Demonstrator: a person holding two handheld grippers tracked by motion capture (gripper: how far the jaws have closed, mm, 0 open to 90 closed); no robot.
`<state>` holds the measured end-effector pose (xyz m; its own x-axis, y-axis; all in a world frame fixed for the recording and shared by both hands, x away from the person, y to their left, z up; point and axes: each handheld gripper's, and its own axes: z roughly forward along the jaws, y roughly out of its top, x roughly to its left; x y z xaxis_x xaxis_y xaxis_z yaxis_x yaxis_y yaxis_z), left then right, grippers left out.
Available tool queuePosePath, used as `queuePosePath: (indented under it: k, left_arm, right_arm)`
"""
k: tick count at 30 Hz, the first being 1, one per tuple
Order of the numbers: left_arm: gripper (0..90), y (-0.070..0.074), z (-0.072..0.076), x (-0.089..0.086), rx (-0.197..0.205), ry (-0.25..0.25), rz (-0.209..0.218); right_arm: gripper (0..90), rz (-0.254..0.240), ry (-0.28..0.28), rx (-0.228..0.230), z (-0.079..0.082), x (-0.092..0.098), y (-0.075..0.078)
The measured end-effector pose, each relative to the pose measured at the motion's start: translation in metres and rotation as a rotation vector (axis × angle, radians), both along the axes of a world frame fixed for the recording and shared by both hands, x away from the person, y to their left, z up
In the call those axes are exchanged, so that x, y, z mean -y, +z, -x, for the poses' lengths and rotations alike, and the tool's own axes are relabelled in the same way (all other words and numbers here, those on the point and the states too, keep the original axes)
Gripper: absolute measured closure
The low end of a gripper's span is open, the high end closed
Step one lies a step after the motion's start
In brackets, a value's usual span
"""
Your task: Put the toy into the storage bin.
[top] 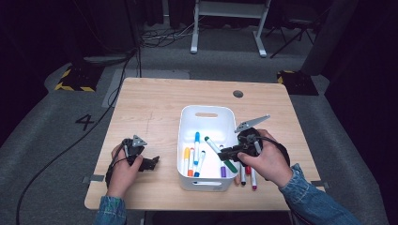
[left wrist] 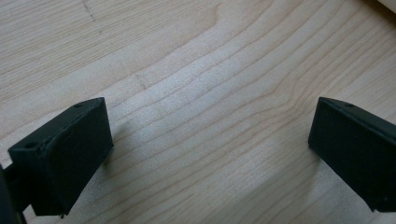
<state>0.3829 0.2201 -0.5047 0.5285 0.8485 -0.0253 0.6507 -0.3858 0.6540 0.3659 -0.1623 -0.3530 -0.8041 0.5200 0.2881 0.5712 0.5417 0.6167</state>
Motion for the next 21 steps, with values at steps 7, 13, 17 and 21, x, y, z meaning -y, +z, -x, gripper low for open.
queuePosePath:
  k: [7,13,17,21]
  left_arm:
    - [0.0,0.000,0.000,0.000,0.001,0.000,0.002]
    - [0.0,0.000,0.000,0.000,0.002,0.001,0.000]
    - [0.0,0.000,0.000,0.000,0.001,0.001,0.001]
    - [0.0,0.000,0.000,0.000,0.000,0.000,0.000]
  right_arm:
    - [77.1,0.045,0.011,0.005,0.004,-0.005,-0.006]
    - [56.8,0.059,0.011,-0.001,0.005,-0.009,-0.012]
    - [52.3,0.049,0.009,0.037,0.008,-0.008,-0.009]
    - [49.4,0.011,-0.014,0.074,0.008,-0.003,-0.002]
